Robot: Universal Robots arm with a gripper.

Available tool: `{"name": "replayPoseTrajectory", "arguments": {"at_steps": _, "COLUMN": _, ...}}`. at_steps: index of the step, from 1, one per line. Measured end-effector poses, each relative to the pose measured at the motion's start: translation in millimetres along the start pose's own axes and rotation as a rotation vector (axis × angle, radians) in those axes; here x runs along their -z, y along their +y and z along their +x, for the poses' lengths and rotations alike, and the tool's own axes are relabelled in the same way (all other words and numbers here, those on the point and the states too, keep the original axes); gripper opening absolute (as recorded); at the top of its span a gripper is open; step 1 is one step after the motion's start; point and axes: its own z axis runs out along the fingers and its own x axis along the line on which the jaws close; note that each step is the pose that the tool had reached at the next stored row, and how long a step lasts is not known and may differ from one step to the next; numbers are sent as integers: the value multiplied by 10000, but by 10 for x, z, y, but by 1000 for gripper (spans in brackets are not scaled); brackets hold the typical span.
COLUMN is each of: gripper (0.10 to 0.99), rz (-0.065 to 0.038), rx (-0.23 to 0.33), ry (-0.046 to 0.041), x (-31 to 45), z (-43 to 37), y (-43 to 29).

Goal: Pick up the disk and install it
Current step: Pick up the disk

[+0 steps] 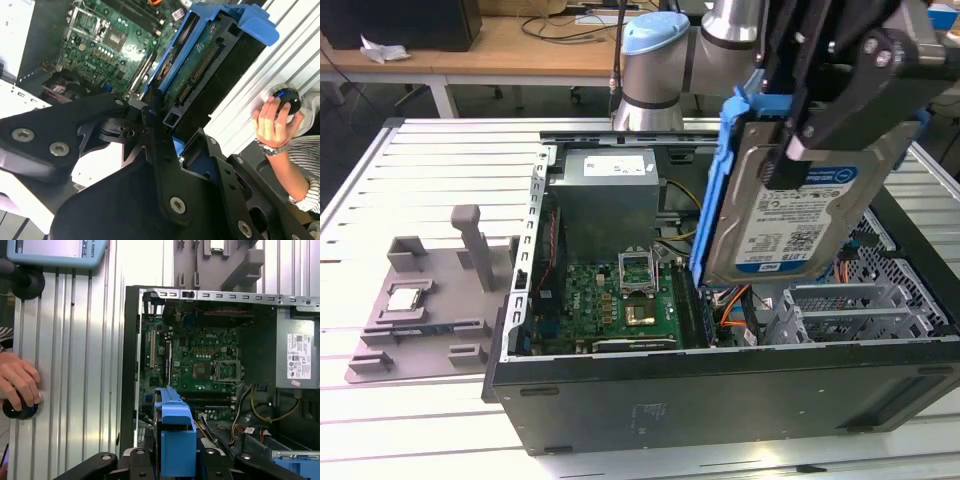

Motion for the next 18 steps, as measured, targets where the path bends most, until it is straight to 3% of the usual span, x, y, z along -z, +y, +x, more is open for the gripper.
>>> {"name": "replayPoseTrajectory", "arguments": {"at_steps": 7, "gripper": 365, "rz": 0, "rx": 0, "ry": -1, "x": 7, "z": 6, "y": -214}}
{"name": "replayPoseTrajectory", "arguments": {"at_steps": 18, "gripper": 365, "rz": 0, "rx": 1, "ry": -1, "x": 10, "z": 12, "y": -463}}
